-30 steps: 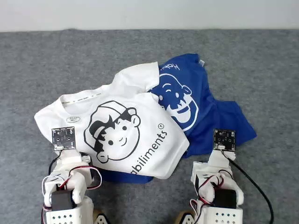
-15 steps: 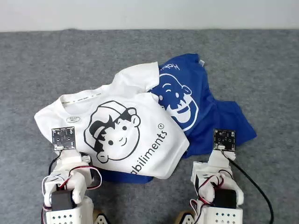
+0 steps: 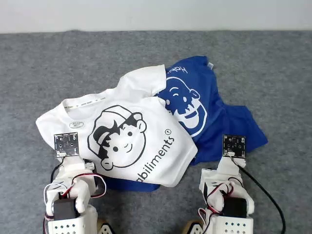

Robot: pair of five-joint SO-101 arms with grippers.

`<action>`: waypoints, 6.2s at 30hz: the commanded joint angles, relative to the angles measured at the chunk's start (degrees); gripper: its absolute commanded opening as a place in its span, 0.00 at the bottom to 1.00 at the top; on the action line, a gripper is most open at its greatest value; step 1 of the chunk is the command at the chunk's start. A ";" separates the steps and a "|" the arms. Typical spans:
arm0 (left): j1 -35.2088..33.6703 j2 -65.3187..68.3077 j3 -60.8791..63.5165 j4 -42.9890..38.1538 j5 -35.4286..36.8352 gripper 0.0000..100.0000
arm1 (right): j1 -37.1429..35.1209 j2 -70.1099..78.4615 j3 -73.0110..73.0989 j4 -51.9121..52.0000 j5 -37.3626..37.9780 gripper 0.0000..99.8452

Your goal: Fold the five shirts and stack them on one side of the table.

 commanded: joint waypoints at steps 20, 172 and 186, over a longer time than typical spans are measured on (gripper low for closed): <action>-0.26 -0.53 -0.13 0.26 0.53 0.01 | -0.31 -0.22 0.88 0.22 0.62 0.01; 0.00 108.66 -136.40 28.31 -25.41 0.00 | -0.31 -0.22 0.88 0.22 0.62 0.01; -22.15 88.62 -136.31 24.00 -25.67 0.00 | -0.31 -0.22 0.88 0.22 0.62 0.01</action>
